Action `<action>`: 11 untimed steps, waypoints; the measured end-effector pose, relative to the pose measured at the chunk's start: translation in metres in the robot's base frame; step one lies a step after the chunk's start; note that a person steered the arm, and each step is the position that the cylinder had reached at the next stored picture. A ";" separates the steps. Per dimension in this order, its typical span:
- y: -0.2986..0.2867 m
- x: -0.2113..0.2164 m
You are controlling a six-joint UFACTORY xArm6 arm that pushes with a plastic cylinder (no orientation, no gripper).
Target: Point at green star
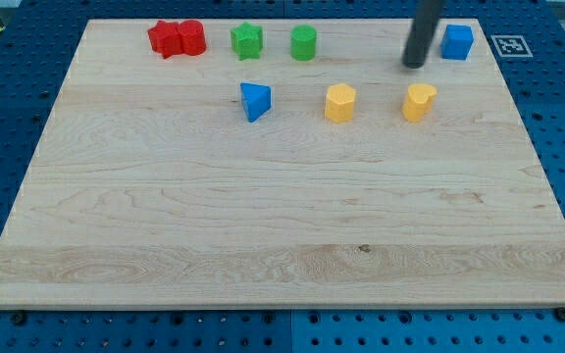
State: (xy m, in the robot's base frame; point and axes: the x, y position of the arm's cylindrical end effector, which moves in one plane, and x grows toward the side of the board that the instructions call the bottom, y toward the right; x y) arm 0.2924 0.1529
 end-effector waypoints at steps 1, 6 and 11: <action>-0.040 0.011; -0.152 -0.100; -0.164 -0.053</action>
